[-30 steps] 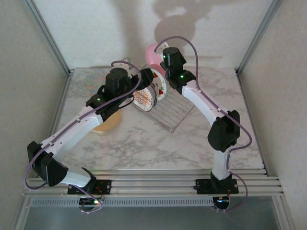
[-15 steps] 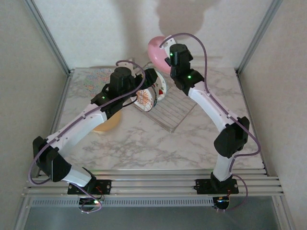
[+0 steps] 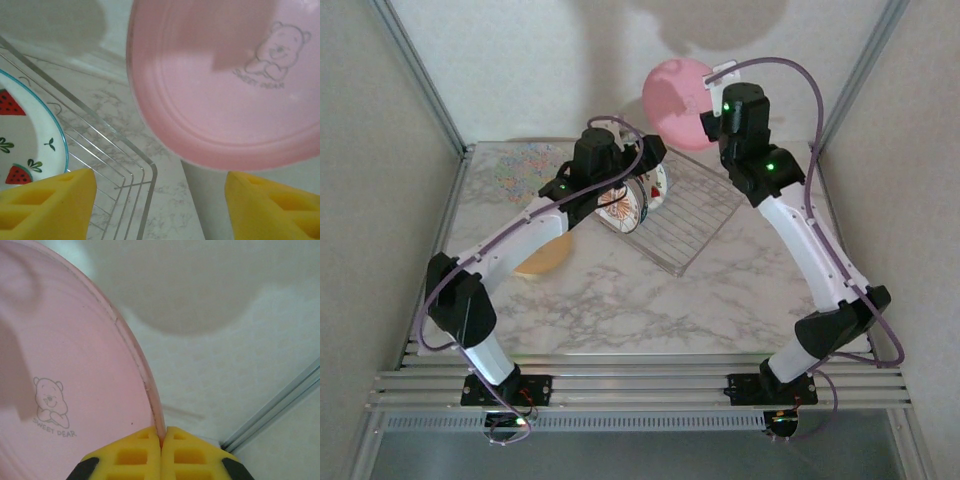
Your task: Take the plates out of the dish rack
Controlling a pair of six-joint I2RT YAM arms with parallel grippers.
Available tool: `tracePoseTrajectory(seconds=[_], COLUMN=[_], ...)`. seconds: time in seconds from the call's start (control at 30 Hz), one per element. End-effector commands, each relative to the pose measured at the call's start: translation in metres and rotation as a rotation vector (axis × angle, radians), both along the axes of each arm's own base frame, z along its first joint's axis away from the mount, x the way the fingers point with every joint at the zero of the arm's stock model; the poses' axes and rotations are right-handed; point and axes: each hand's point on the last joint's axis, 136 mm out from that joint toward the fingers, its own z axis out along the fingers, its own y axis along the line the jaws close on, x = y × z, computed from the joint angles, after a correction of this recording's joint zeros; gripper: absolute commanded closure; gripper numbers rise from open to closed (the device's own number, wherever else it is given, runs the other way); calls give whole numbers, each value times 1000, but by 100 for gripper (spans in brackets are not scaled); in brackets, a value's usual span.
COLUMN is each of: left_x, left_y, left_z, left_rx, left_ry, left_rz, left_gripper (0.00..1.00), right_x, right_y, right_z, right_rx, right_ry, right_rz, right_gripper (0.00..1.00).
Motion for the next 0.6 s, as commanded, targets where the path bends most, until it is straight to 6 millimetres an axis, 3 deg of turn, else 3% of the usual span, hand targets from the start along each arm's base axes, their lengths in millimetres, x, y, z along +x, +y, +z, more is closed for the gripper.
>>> tracePoseTrajectory(seconds=[0.0,0.23,0.37,0.57], left_x=[9,21,24,23], left_y=[-7,-16,-13,-4], left_z=[26,16,13,9], left_rx=[-62,-59,-53,-15], left_ry=[-60,-37,-28,-10], left_rz=[-35,-54,-40,-6], left_gripper=[33,41,52,51], right_x=[-17,-25,-27,-25], right_y=[0,-5,-9,-17], right_z=[16,14,13,11], right_rx=[133,215,250,271], right_ry=[9,45,63,79], right_rz=[53,80,90,84], right_gripper=[100,100,100,100])
